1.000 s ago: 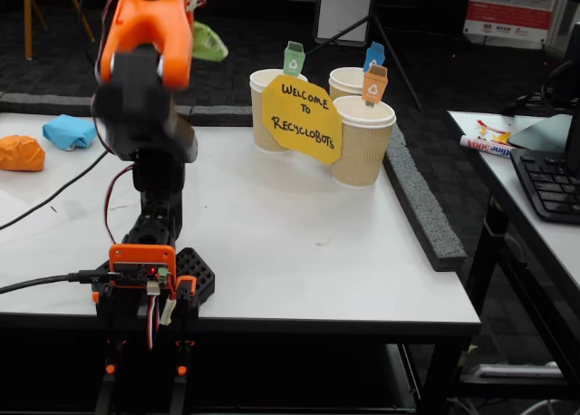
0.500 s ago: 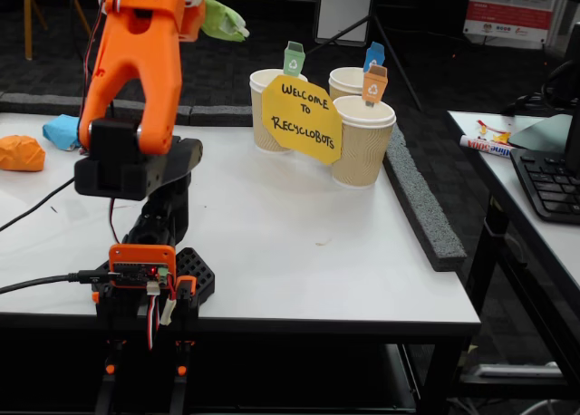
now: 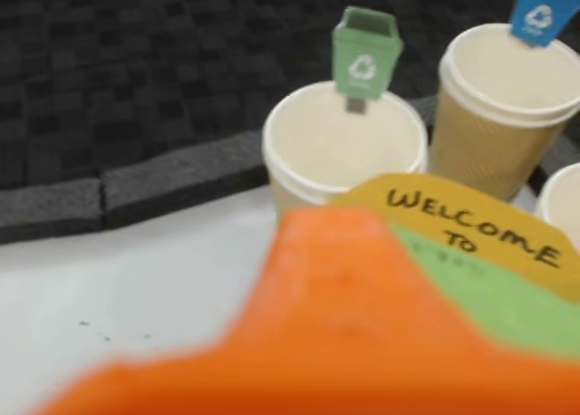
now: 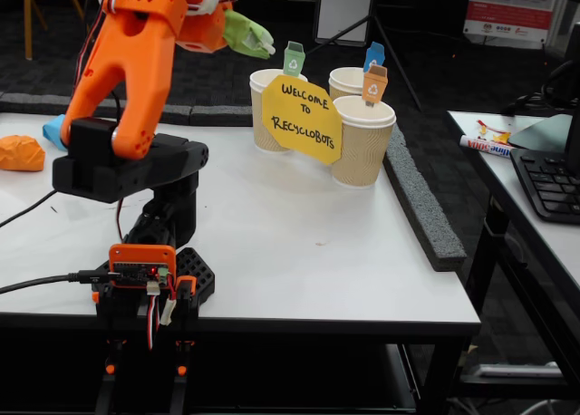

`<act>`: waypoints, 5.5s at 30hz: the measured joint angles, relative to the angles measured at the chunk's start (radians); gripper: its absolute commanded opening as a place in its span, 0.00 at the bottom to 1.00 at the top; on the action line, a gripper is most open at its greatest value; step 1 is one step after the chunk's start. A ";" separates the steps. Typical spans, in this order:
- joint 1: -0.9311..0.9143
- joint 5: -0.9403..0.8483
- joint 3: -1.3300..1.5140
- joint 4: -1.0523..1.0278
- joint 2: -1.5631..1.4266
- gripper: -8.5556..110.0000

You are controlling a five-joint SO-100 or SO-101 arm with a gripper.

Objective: Sort rubbish by color.

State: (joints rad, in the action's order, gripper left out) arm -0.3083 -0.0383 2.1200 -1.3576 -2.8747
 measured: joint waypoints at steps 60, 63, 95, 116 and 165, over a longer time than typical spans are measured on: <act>-0.143 0.000 -0.100 0.018 0.057 0.08; -0.126 0.000 -0.100 0.064 0.141 0.08; 0.000 0.000 -0.787 0.249 1.313 0.08; 0.000 -0.037 -0.833 0.249 1.390 0.34; -0.098 -0.037 0.129 0.025 -0.293 0.10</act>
State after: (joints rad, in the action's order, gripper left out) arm -0.4065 -0.0752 2.2488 -1.3330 -3.1677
